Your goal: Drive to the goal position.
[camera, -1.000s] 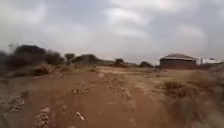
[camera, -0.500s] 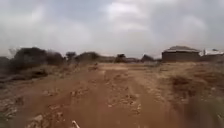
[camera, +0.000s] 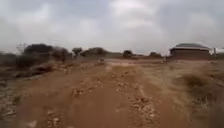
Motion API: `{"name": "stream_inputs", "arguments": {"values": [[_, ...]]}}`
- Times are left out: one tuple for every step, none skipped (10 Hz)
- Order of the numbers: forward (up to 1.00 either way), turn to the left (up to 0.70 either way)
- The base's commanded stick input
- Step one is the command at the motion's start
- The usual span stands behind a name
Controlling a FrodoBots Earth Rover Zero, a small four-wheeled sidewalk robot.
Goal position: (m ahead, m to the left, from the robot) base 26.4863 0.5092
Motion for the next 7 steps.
{"name": "stream_inputs", "arguments": {"values": [[0.5, 0.0], [0.5, 0.0], [0.5, 0.0], [0.5, 0.0], [0.5, 0.0], [0.5, 0.0], [0.5, 0.0]]}}
